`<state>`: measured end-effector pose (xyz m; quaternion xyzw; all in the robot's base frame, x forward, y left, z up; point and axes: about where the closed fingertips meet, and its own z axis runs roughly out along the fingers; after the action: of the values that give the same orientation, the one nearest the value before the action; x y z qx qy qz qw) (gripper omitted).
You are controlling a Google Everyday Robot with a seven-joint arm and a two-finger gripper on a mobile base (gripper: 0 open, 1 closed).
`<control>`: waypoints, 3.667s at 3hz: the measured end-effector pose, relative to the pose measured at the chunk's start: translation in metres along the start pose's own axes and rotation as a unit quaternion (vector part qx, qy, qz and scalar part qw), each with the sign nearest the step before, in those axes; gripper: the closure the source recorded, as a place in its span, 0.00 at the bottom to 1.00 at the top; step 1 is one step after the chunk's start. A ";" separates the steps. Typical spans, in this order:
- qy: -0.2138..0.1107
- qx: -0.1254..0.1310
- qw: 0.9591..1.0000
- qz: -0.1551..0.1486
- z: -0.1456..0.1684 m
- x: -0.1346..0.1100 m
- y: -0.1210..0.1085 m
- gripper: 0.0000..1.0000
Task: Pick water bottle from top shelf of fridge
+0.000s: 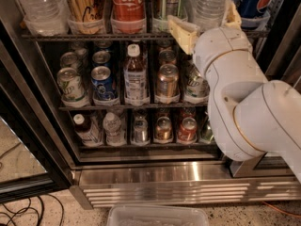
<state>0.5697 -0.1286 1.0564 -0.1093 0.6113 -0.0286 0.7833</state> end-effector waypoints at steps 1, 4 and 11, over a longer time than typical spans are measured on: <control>-0.003 0.039 0.999 0.002 -0.006 -0.005 -0.012 0.24; 0.009 -0.001 0.999 0.036 -0.033 -0.017 -0.007 0.33; 0.023 0.045 0.998 0.030 -0.001 -0.011 -0.024 0.34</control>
Offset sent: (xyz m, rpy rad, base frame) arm -0.0437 -0.0290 0.0133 0.0835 -0.0097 -0.0942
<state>0.5682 -0.1497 1.0720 -0.0552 0.6301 -0.0352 0.7738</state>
